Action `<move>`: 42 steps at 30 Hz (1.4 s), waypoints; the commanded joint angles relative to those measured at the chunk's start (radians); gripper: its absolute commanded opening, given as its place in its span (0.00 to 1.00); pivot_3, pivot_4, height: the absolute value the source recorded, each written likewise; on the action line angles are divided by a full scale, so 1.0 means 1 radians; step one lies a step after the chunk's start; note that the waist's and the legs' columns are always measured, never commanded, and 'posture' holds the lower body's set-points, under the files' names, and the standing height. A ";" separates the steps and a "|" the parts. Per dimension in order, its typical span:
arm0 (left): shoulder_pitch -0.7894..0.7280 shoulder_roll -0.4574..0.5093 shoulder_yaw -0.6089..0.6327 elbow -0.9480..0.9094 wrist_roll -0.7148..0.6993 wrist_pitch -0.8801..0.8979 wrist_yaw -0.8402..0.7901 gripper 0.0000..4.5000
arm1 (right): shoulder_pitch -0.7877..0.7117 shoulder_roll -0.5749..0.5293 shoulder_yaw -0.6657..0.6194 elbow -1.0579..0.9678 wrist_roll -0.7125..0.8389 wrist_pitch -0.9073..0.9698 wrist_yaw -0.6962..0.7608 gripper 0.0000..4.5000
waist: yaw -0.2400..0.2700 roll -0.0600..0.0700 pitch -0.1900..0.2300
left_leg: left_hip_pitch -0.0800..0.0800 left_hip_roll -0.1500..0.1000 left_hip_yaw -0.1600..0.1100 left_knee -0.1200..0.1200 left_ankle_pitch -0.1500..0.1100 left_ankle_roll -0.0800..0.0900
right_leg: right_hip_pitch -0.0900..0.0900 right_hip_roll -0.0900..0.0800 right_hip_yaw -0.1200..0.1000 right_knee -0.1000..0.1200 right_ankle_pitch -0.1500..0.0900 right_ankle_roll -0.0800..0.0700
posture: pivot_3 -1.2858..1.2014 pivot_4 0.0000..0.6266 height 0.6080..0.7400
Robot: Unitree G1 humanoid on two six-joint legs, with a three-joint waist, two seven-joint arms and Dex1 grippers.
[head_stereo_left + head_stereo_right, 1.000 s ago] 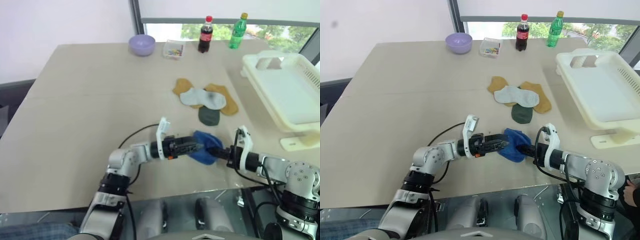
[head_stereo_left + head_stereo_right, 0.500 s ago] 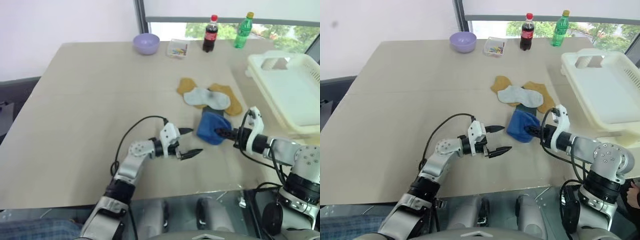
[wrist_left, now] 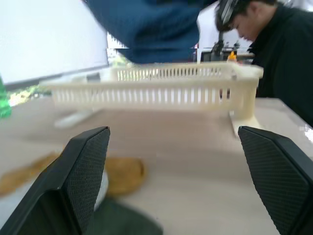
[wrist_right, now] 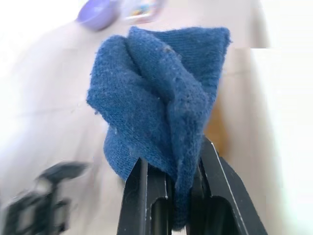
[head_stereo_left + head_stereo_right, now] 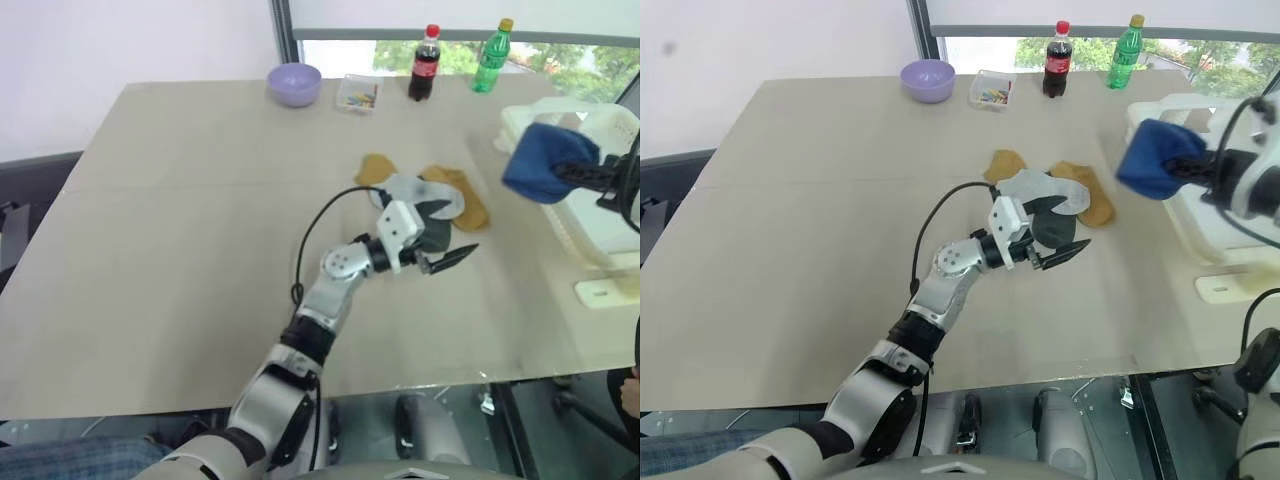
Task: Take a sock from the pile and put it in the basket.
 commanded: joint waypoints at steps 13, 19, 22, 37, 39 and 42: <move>-0.011 -0.006 -0.019 -0.019 0.015 -0.017 -0.019 1.00 | -0.186 -0.015 -0.067 0.761 -0.297 -0.600 -0.126 0.39 | -0.001 0.001 0.000 | -0.003 -0.001 0.003 0.000 0.000 0.000 | -0.004 0.001 0.004 0.000 0.002 0.003 | 0.52 0.24 0.95; 0.018 0.023 -0.025 -0.045 0.016 -0.003 -0.022 1.00 | -0.109 -0.064 0.109 0.599 -0.440 -0.695 -0.019 0.93 | 0.001 0.003 -0.001 | -0.007 -0.001 0.003 0.000 0.000 0.000 | -0.007 0.001 0.005 0.000 0.003 0.005 | 0.52 0.24 0.95; 0.036 0.047 -0.021 -0.070 0.014 0.009 -0.020 1.00 | -0.042 -0.080 0.150 0.424 -0.459 -0.707 0.040 0.93 | -0.001 0.004 -0.001 | -0.009 -0.001 0.003 0.001 0.001 -0.001 | -0.009 0.001 0.005 0.000 0.003 0.005 | 0.52 0.24 0.95; 0.421 0.363 0.059 -0.577 -0.047 0.291 0.015 1.00 | 0.536 0.228 0.328 -0.464 -0.324 -0.934 0.419 0.93 | -0.001 0.004 -0.001 | -0.006 0.004 0.002 0.002 0.004 -0.006 | -0.008 0.005 0.006 0.003 0.003 0.005 | 0.52 0.24 0.95; 0.499 0.390 0.080 -0.656 -0.065 0.339 0.036 1.00 | 0.619 0.252 0.350 -0.500 -0.325 -0.969 0.462 0.93 | 0.003 0.004 -0.001 | -0.006 0.003 0.002 0.002 0.004 -0.007 | -0.007 0.003 0.005 0.003 0.003 0.005 | 0.52 0.24 0.95; 0.621 0.427 0.115 -0.746 -0.044 0.376 0.095 1.00 | 0.748 0.213 0.383 -0.471 -0.355 -1.006 0.573 0.93 | 0.005 0.004 -0.001 | -0.006 0.001 0.002 0.004 0.003 -0.006 | -0.006 0.001 0.004 0.002 0.003 0.005 | 0.52 0.24 0.95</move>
